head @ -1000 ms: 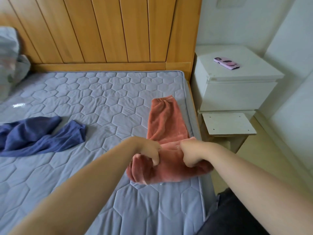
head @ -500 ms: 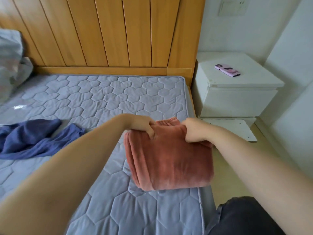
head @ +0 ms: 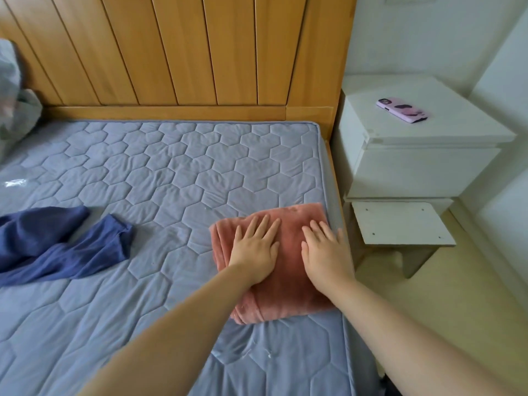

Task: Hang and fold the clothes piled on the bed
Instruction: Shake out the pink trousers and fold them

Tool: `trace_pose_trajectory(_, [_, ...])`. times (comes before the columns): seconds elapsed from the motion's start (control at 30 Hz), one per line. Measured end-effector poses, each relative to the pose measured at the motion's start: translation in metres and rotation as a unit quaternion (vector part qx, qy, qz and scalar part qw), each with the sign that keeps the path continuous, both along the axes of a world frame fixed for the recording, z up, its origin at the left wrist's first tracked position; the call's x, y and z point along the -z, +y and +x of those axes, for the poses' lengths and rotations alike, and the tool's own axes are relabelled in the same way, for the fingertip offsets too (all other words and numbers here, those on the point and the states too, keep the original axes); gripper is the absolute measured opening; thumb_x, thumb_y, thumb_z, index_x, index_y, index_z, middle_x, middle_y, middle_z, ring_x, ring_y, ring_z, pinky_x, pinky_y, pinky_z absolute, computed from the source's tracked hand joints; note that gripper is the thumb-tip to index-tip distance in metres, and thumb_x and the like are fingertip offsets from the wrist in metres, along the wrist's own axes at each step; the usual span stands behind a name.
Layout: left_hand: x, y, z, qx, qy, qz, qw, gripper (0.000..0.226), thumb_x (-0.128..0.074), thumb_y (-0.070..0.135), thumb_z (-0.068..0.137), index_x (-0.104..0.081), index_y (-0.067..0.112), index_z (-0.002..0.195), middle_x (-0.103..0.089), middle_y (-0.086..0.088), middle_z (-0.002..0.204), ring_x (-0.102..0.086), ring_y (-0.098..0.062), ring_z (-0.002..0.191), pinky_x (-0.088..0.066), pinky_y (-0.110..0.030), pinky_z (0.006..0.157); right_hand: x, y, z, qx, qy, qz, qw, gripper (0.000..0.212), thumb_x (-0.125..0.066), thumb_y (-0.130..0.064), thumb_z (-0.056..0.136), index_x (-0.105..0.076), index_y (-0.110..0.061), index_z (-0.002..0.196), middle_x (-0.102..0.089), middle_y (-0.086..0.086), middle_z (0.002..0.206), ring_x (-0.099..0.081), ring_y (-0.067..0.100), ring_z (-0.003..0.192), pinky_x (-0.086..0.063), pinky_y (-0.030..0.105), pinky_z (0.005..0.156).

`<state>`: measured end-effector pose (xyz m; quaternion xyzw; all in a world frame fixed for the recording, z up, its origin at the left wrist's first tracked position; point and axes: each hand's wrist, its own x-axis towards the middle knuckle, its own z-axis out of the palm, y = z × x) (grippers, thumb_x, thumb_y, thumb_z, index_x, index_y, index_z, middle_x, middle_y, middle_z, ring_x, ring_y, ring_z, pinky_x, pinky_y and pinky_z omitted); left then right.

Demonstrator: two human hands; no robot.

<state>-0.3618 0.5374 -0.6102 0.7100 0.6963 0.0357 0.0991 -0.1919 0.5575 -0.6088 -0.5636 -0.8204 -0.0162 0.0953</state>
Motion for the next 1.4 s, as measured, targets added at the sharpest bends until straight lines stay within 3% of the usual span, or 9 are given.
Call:
trace_pose_trajectory(0.13, [0.015,0.018,0.008,-0.019,0.016,-0.027,0.999,0.057,-0.021,0.04,0.1,0.0,0.031,0.152,0.002,0.003,0.161,0.005,-0.019,0.148,-0.002,-0.051,0.118,0.022,0.014,0.002,0.051,0.024,-0.093,0.994,0.052,-0.027,-0.04,0.101,-0.033,-0.02,0.148,-0.036,0.008,0.151,-0.033,0.027,0.139,-0.023,0.048,0.112])
trace_pose_trajectory(0.37, [0.025,0.023,0.014,-0.032,0.041,-0.03,0.998,0.057,-0.019,0.039,0.1,0.003,0.03,0.152,0.005,0.002,0.161,0.006,-0.021,0.148,0.001,-0.051,0.117,0.023,-0.004,0.018,0.148,0.286,-0.153,0.934,0.056,-0.053,-0.044,0.091,-0.047,-0.01,0.136,-0.055,0.01,0.13,-0.049,0.027,0.122,-0.042,0.039,0.1])
trace_pose_trajectory(0.5, [0.022,0.019,0.012,-0.036,0.032,-0.026,0.999,0.056,-0.018,0.04,0.1,0.001,0.031,0.152,0.004,0.003,0.161,0.004,-0.022,0.148,-0.001,-0.052,0.117,0.009,-0.025,0.027,0.248,0.255,-0.184,0.916,0.062,-0.06,-0.055,0.082,-0.054,-0.005,0.118,-0.058,0.013,0.116,-0.054,0.032,0.109,-0.046,0.038,0.088])
trace_pose_trajectory(0.7, [0.009,0.014,0.014,-0.023,0.028,-0.011,0.999,0.057,-0.025,0.042,0.1,-0.005,0.033,0.152,-0.001,0.002,0.161,0.002,-0.022,0.148,-0.004,-0.053,0.117,-0.003,-0.041,0.047,0.268,0.37,-0.405,0.792,0.065,-0.062,-0.058,0.081,-0.063,-0.001,0.112,-0.066,0.009,0.096,-0.063,0.022,0.087,-0.052,0.031,0.074])
trace_pose_trajectory(0.8, [-0.002,0.003,0.001,-0.09,-0.033,0.089,0.991,0.062,-0.049,0.042,0.09,-0.027,0.03,0.147,-0.013,-0.002,0.159,-0.005,-0.024,0.147,-0.006,-0.052,0.116,0.009,-0.043,0.055,0.269,0.469,-0.415,0.732,0.068,-0.073,-0.052,0.074,-0.062,-0.003,0.119,-0.067,0.004,0.107,-0.064,0.021,0.101,-0.051,0.034,0.093])
trace_pose_trajectory(0.93, [-0.002,-0.032,-0.021,-0.388,-0.252,0.137,0.876,0.082,-0.072,0.04,0.077,-0.031,0.016,0.144,-0.027,-0.011,0.153,-0.022,-0.03,0.142,-0.021,-0.048,0.113,0.014,-0.038,0.052,0.261,0.557,-0.428,0.663,0.103,-0.082,-0.061,0.045,-0.056,-0.004,0.127,-0.068,0.006,0.112,-0.065,0.022,0.102,-0.048,0.04,0.1])
trace_pose_trajectory(1.1, [-0.003,-0.062,-0.027,-0.465,-0.615,-0.176,0.612,0.083,-0.075,0.05,0.074,-0.039,0.012,0.138,-0.058,-0.01,0.122,-0.058,-0.03,0.107,-0.048,-0.045,0.084,0.018,-0.022,0.045,0.271,0.552,-0.489,0.619,0.126,-0.076,-0.082,0.03,-0.05,-0.015,0.134,-0.064,0.004,0.123,-0.062,0.024,0.111,-0.047,0.045,0.101])
trace_pose_trajectory(1.23, [-0.003,-0.074,-0.029,-0.388,-0.665,-0.265,0.58,0.069,-0.072,0.043,0.076,-0.044,0.009,0.13,-0.064,-0.014,0.107,-0.062,-0.029,0.099,-0.048,-0.049,0.087,0.007,-0.028,0.043,0.276,0.552,-0.548,0.565,0.117,-0.093,-0.055,0.026,-0.056,-0.013,0.128,-0.07,0.01,0.112,-0.067,0.026,0.102,-0.051,0.047,0.094])
trace_pose_trajectory(1.4, [-0.002,-0.074,-0.025,-0.362,-0.688,-0.285,0.56,0.073,-0.073,0.044,0.066,-0.048,0.013,0.127,-0.065,-0.021,0.114,-0.062,-0.037,0.103,-0.051,-0.054,0.082,-0.021,-0.03,0.05,0.281,0.558,-0.556,0.549,0.053,-0.079,-0.04,0.07,-0.063,-0.012,0.113,-0.071,0.013,0.1,-0.068,0.027,0.091,-0.057,0.038,0.066])
